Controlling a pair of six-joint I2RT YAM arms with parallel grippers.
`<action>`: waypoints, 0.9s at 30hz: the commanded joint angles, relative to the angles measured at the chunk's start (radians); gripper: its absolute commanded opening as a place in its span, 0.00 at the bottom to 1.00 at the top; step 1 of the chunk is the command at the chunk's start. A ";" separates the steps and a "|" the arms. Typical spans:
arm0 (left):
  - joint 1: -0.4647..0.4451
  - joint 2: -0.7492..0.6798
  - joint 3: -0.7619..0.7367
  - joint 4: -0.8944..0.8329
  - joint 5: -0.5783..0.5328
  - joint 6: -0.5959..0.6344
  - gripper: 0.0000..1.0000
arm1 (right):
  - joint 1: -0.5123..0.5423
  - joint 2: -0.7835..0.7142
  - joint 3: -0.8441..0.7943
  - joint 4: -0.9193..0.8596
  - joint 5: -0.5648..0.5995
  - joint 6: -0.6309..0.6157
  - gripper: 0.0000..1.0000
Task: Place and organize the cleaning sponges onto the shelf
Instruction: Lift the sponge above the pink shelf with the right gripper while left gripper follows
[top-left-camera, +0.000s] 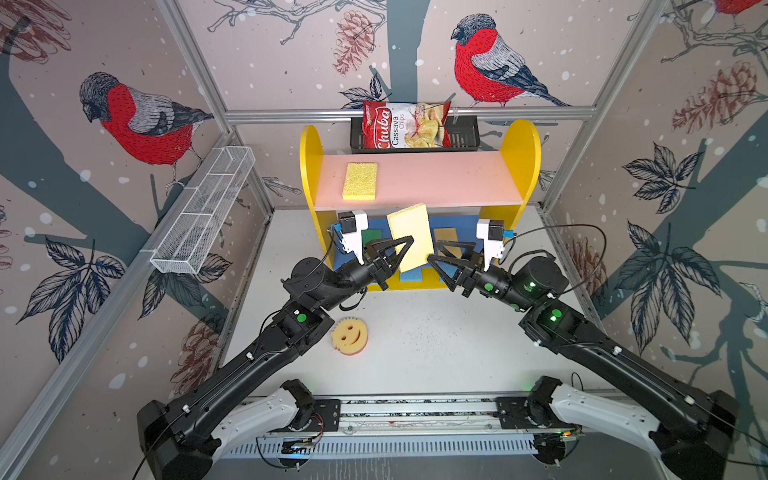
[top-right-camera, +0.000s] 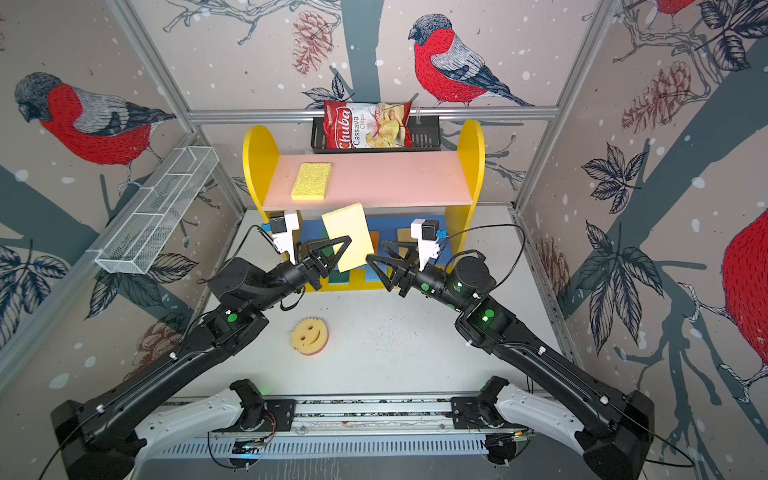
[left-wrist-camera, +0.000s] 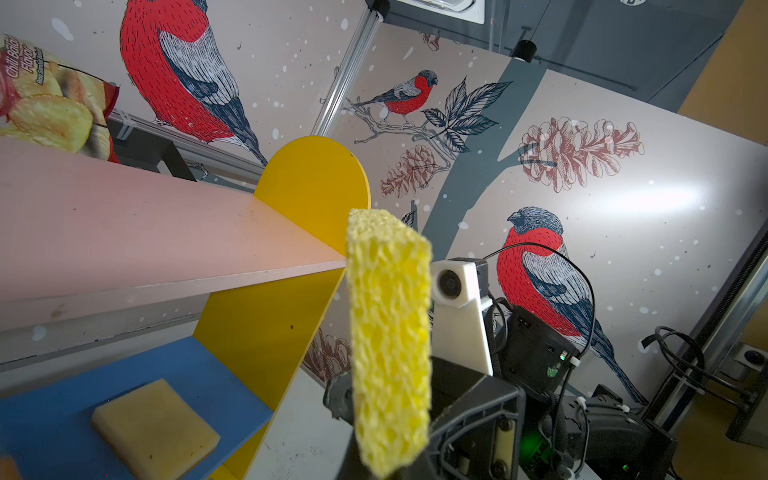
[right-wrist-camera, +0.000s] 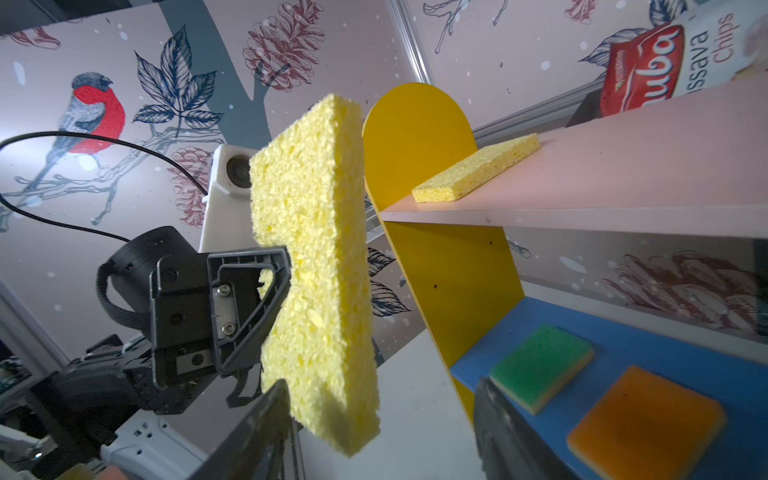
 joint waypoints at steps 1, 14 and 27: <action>0.001 0.003 0.014 0.039 0.016 -0.028 0.00 | -0.018 0.025 0.013 0.127 -0.132 0.071 0.55; 0.000 -0.001 0.069 -0.098 -0.129 0.017 0.82 | -0.075 0.061 0.111 0.071 -0.040 0.067 0.00; 0.000 -0.295 0.082 -0.433 -0.716 0.074 0.95 | -0.075 0.317 0.513 -0.260 0.264 0.024 0.00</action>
